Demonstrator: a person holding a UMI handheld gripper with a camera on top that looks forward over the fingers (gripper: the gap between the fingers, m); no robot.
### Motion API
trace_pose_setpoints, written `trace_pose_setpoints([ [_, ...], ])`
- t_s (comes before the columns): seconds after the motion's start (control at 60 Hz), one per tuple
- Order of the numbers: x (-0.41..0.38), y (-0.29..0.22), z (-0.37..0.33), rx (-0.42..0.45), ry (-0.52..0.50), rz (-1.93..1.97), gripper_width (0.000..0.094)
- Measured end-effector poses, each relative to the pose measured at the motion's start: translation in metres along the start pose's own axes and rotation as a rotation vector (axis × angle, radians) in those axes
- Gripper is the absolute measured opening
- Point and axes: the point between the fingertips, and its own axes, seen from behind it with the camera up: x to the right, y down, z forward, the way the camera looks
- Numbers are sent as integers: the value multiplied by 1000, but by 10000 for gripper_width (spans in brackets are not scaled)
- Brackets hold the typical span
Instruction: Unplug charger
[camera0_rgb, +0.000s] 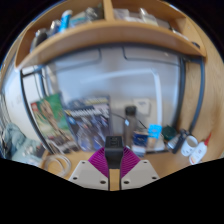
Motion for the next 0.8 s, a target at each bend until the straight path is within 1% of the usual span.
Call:
trace_pose_setpoints([
  [0.067,45,50,10,-114,75,-32,116],
  [0.083,60,72,17,-140,84,-35,116],
  [0.133,80,113,26,-230,117,-42,116],
  [0.167,99,138,23,-287,112,-23,115],
  [0.217,93,176,28,-380,86,11,115],
  [0.25,105,197,24,-430,76,25,117],
  [0.317,94,231,31,-506,49,2,115],
  [0.333,105,233,21,-520,41,-1,116],
  [0.367,101,244,23,-551,33,-6,117],
  [0.417,90,259,30,-584,25,-8,119],
  [0.433,98,262,23,-591,24,-6,118],
  [0.567,99,281,28,-639,55,10,186],
  [0.7,106,281,33,-622,86,18,239],
  [0.767,109,275,34,-597,105,15,314],
  [0.8,110,271,33,-587,111,15,327],
])
